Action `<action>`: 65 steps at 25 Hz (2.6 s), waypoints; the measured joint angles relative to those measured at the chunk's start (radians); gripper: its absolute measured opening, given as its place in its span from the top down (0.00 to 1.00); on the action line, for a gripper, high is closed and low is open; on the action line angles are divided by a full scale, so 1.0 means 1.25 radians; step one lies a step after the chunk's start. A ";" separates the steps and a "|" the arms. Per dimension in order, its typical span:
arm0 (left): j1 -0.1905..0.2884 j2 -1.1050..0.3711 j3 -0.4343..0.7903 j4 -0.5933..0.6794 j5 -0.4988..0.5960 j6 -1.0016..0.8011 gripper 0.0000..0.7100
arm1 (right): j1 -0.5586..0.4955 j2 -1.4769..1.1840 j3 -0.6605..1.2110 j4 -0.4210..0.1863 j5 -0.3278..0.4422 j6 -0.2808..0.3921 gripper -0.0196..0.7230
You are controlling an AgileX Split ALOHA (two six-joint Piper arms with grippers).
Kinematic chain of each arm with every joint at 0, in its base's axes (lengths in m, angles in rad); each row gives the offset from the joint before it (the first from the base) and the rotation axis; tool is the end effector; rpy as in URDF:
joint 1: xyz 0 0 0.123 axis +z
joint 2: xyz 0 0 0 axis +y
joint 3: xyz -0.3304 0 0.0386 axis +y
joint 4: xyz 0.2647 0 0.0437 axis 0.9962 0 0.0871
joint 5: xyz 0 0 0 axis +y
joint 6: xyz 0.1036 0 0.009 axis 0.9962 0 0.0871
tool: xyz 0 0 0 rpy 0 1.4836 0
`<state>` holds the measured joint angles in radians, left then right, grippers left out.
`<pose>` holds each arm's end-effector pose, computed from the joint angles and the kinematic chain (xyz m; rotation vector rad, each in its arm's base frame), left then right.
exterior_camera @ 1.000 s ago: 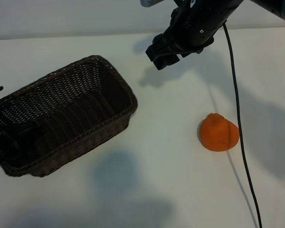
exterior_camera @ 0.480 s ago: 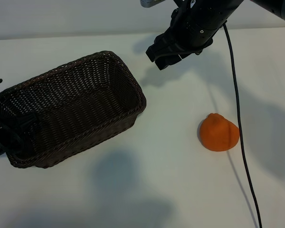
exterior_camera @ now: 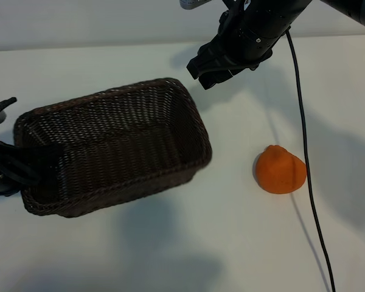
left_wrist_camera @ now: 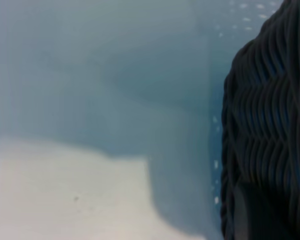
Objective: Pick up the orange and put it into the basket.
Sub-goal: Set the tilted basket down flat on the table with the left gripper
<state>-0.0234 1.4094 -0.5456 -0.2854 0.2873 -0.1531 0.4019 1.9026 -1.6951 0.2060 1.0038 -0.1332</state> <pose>0.2412 -0.0140 0.1923 -0.5027 2.5943 -0.2594 0.4138 0.1954 0.3191 -0.6217 2.6330 0.3497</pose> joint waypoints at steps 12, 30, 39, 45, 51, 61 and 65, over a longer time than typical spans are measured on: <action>0.130 0.000 -0.053 -0.409 0.109 0.530 0.78 | 0.000 0.000 0.000 0.000 0.001 0.010 0.25; 0.130 0.182 -0.222 -0.470 0.147 0.630 0.78 | 0.000 0.000 0.000 0.000 0.001 0.013 0.25; 0.085 0.289 -0.325 -0.476 0.177 0.630 0.78 | 0.000 0.000 0.000 0.000 -0.003 0.013 0.25; 0.025 0.344 -0.362 -0.476 0.166 0.612 0.78 | 0.000 0.000 0.000 0.001 -0.007 0.013 0.25; 0.024 0.359 -0.367 -0.454 0.134 0.568 0.78 | 0.000 0.000 0.000 0.001 -0.007 0.013 0.25; 0.024 0.359 -0.367 -0.359 0.129 0.464 0.78 | 0.000 0.000 0.000 0.001 -0.008 0.014 0.25; 0.024 0.359 -0.368 -0.357 0.135 0.463 0.78 | 0.000 0.000 0.000 0.001 -0.008 0.014 0.25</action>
<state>0.0068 1.8582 -1.0057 -0.7322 0.4556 0.4256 0.4019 1.9026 -1.6951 0.2069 0.9934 -0.1156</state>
